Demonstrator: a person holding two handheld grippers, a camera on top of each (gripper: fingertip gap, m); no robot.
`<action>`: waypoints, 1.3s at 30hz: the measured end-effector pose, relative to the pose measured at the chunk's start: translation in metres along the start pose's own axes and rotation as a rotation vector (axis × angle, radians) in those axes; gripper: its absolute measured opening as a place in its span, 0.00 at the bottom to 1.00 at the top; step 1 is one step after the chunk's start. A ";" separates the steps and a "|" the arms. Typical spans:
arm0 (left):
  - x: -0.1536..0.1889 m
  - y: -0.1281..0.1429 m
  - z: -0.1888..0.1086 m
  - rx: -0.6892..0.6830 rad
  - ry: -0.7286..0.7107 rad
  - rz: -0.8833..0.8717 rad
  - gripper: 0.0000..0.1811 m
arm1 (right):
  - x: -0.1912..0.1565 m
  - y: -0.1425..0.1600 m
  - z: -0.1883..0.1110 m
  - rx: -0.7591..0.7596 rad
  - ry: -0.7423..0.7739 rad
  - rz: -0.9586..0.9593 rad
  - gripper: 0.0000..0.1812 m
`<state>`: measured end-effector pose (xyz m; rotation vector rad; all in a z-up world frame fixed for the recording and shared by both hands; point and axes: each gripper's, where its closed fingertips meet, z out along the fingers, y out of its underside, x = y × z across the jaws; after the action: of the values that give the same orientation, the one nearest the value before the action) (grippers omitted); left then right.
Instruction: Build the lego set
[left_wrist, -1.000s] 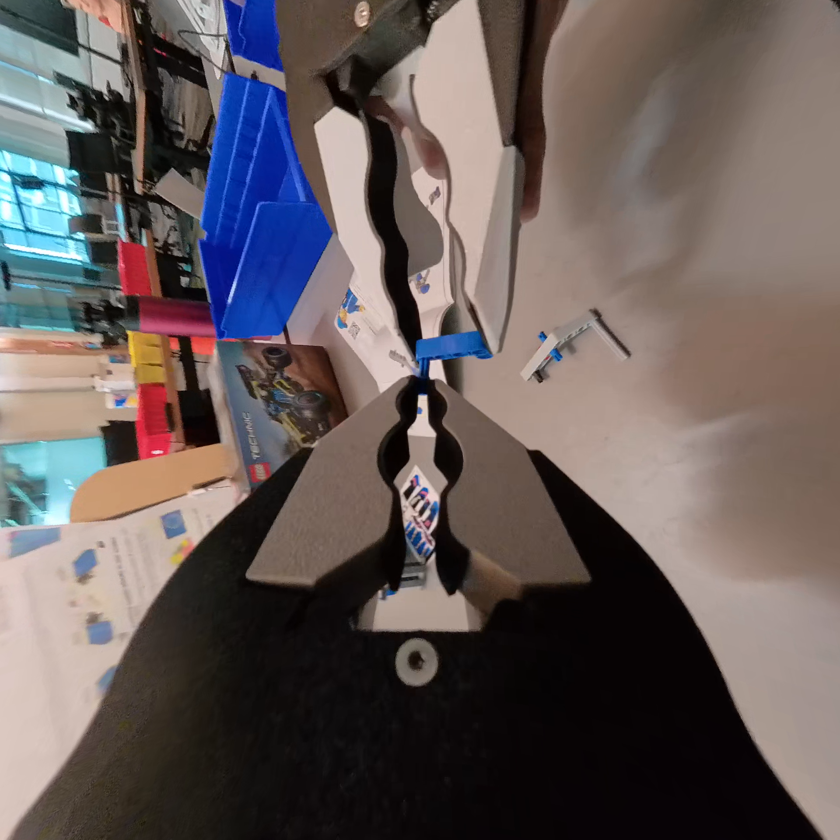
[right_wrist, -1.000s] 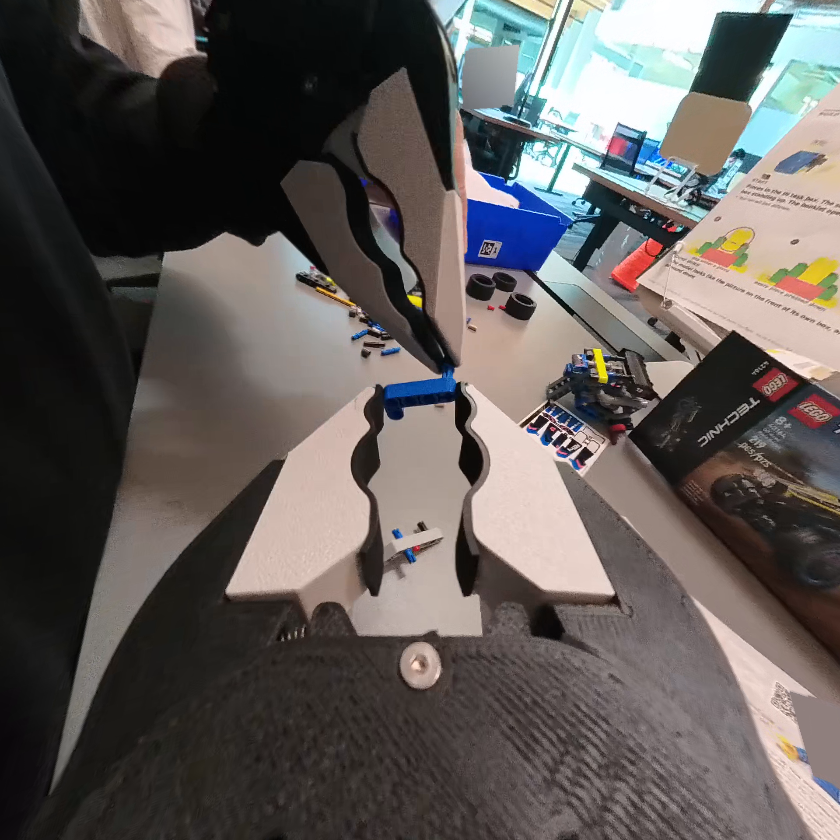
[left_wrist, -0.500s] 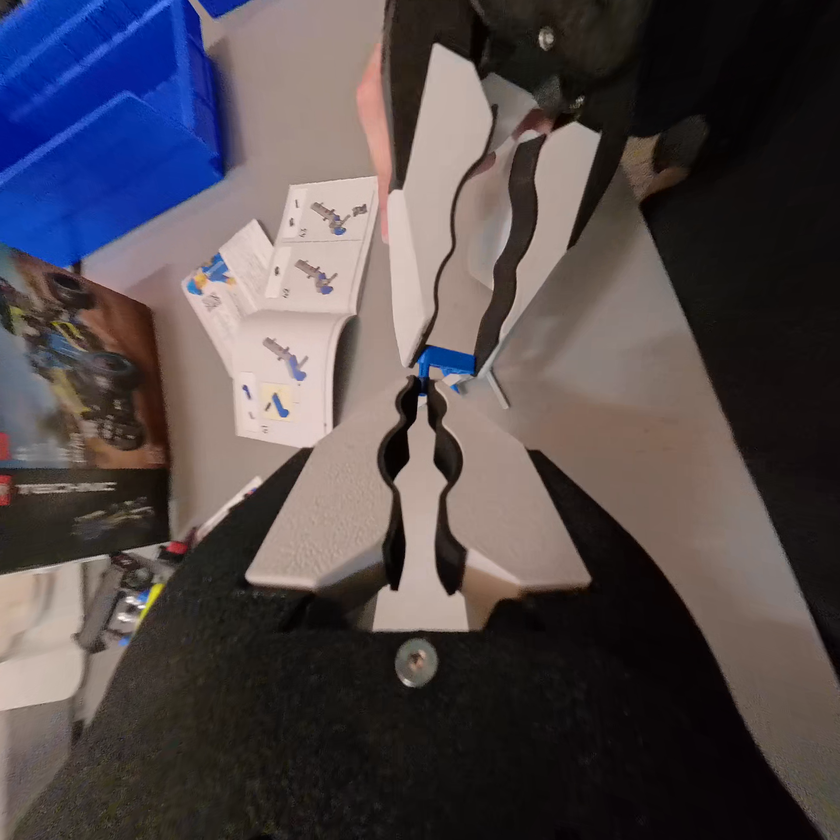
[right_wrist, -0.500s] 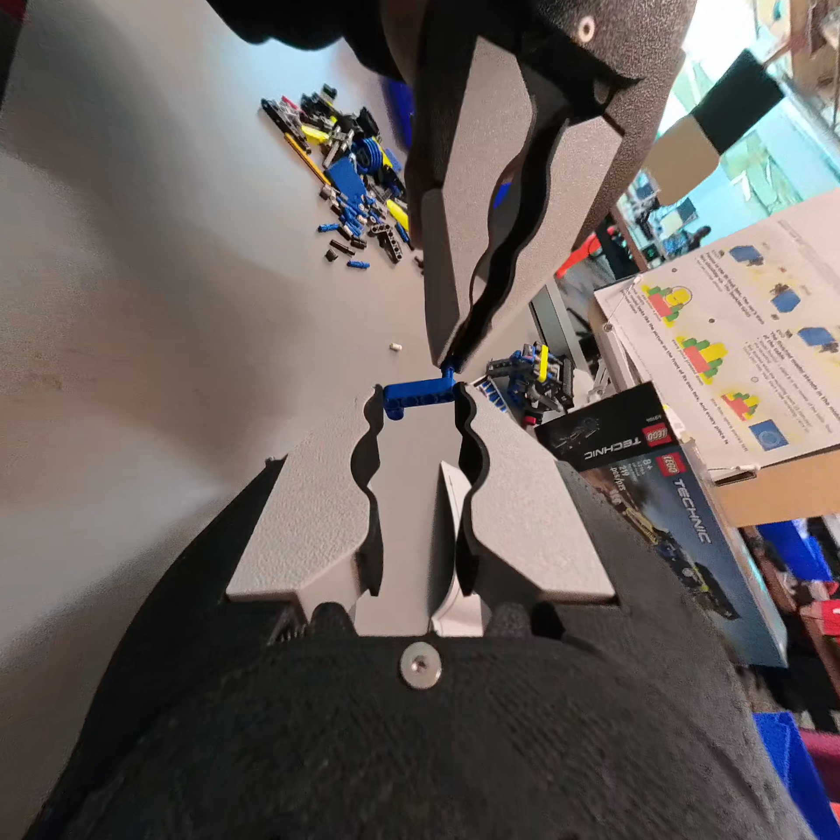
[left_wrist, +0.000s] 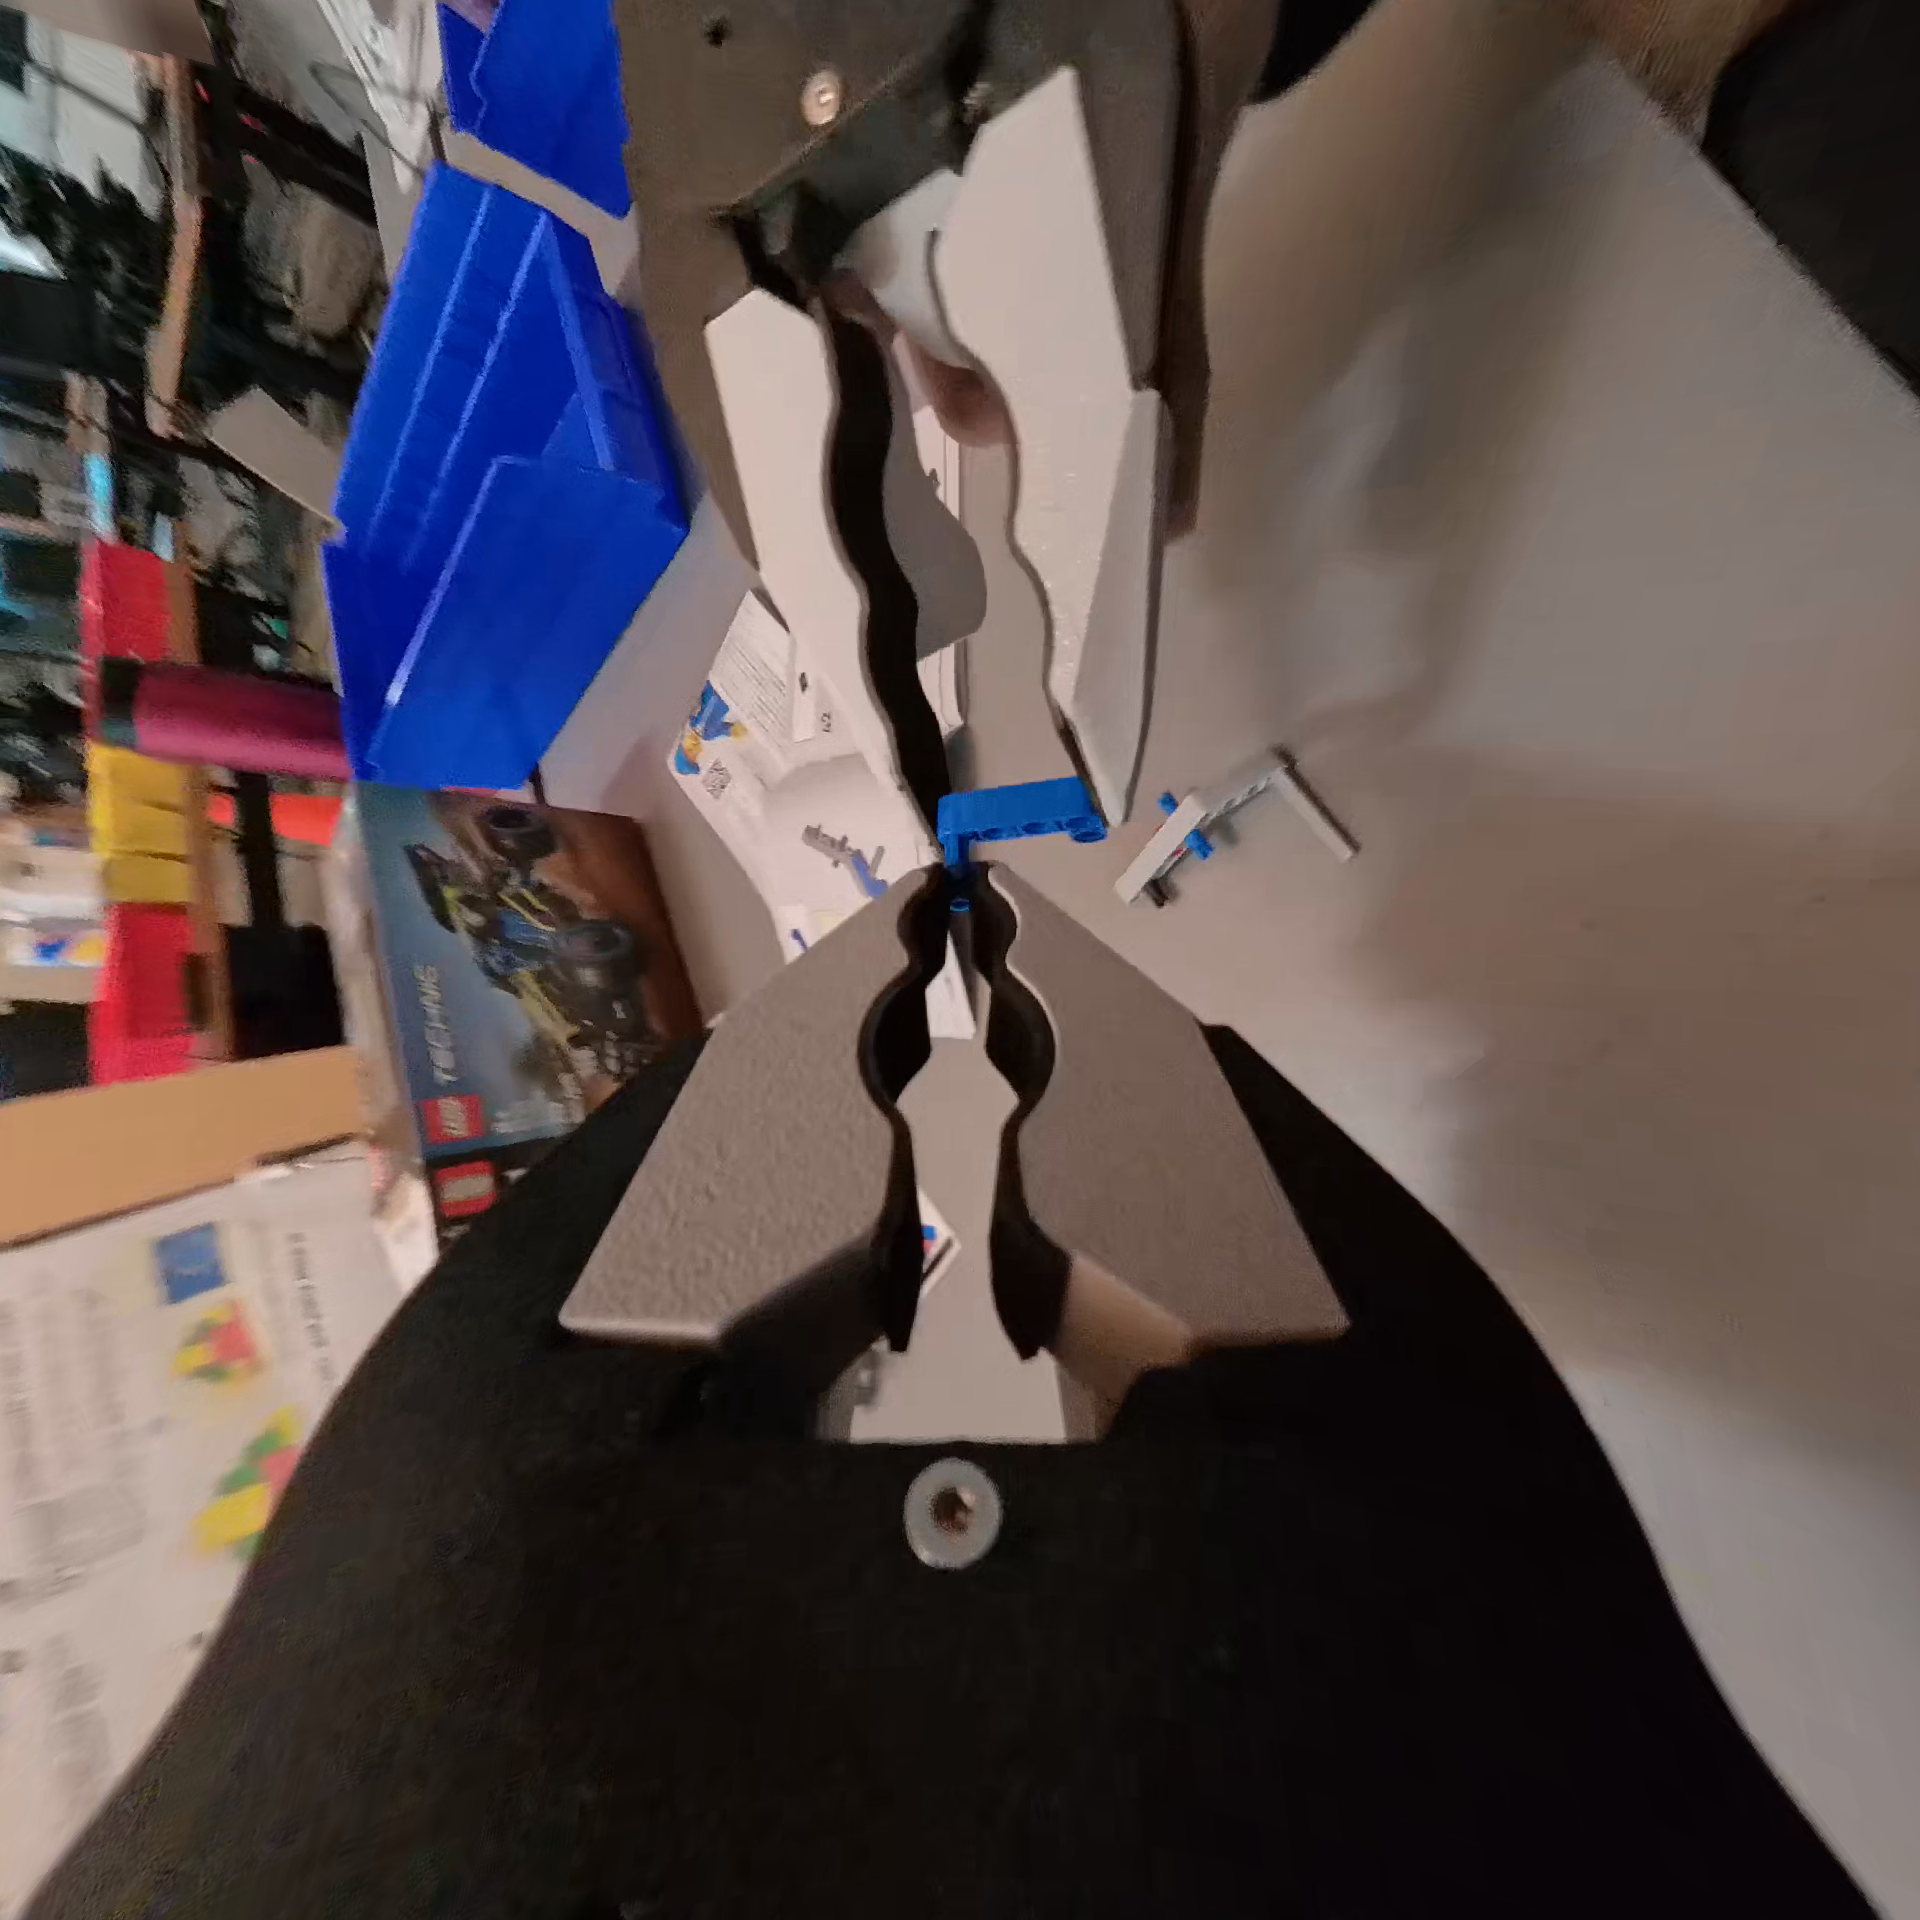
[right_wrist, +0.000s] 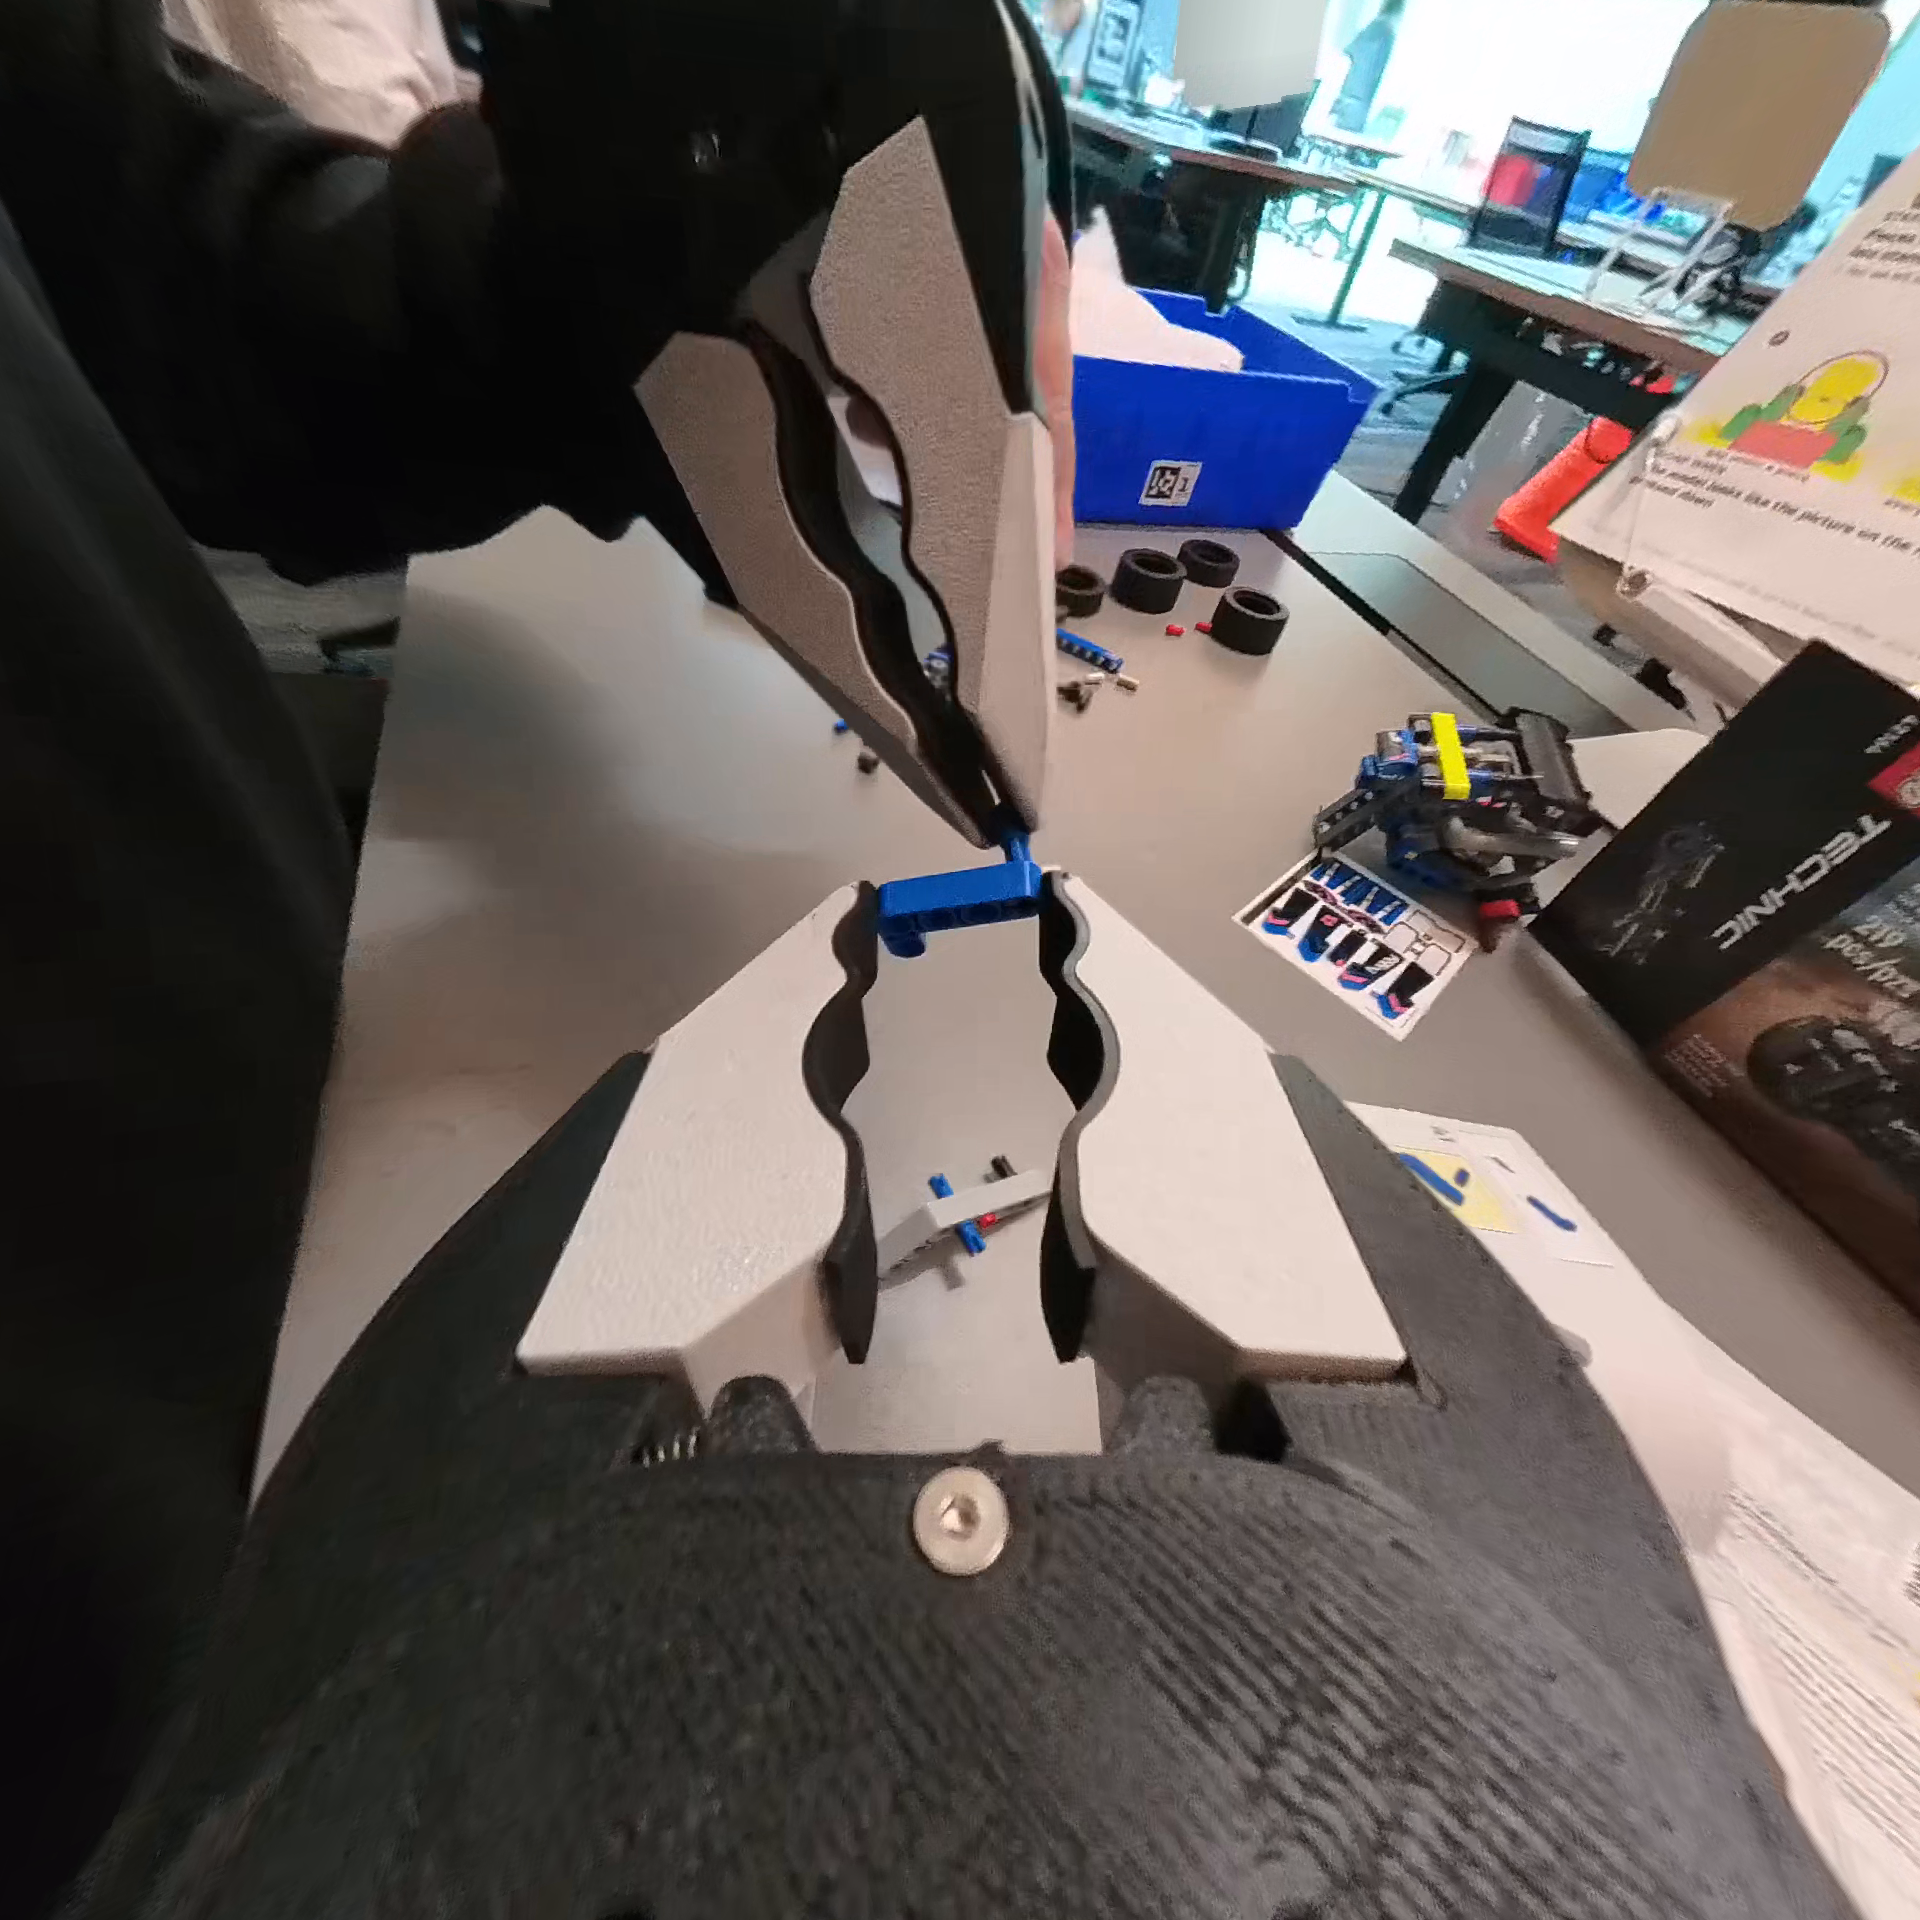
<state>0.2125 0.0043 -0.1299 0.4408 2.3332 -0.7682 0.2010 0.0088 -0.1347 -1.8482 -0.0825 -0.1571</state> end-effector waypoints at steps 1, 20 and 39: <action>0.001 -0.001 0.000 0.012 -0.002 0.019 0.00 | -0.002 0.000 -0.001 0.016 -0.024 0.023 0.17; -0.003 -0.019 -0.017 0.259 0.272 -0.291 0.00 | -0.014 -0.023 -0.010 0.123 -0.134 -0.071 0.17; -0.012 -0.009 -0.017 -0.123 -0.022 0.289 0.00 | -0.003 -0.020 -0.001 0.035 -0.041 -0.148 0.17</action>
<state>0.2089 0.0067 -0.1072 0.6923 2.2157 -0.4864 0.1955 0.0136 -0.1160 -1.8105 -0.2493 -0.2200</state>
